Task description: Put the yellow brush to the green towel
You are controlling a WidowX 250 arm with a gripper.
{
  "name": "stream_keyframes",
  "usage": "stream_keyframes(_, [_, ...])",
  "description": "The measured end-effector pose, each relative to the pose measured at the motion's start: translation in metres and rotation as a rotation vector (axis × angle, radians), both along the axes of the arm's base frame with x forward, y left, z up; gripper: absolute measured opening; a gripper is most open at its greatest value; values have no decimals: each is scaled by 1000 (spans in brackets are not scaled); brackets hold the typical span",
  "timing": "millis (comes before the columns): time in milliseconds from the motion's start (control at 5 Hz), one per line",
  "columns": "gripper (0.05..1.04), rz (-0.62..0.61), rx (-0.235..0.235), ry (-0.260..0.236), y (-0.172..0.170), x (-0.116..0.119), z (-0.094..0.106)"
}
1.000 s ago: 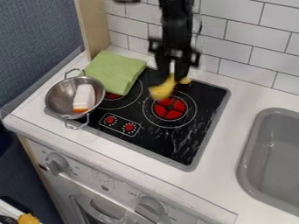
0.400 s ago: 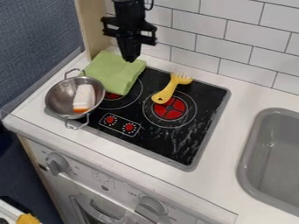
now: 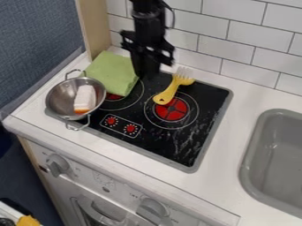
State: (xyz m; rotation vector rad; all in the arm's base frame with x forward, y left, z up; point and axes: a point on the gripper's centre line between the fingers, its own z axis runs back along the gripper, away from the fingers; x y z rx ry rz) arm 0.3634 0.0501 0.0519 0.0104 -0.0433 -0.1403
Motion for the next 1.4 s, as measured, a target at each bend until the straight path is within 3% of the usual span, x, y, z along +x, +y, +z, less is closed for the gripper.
stream_keyframes(200, [778,-4,16,-24,-2,5,1])
stream_keyframes(400, [995,-21,14,-19,-16,15,-8])
stream_keyframes(800, [1001,-55,20,11,-40,23,-26])
stream_keyframes(1000, [999,-53,32,46,-43,28,-41])
stream_keyframes(1200, [982,-58,55,56,-39,42,-43])
stream_keyframes(1400, [877,-51,59,65,-35,47,-44])
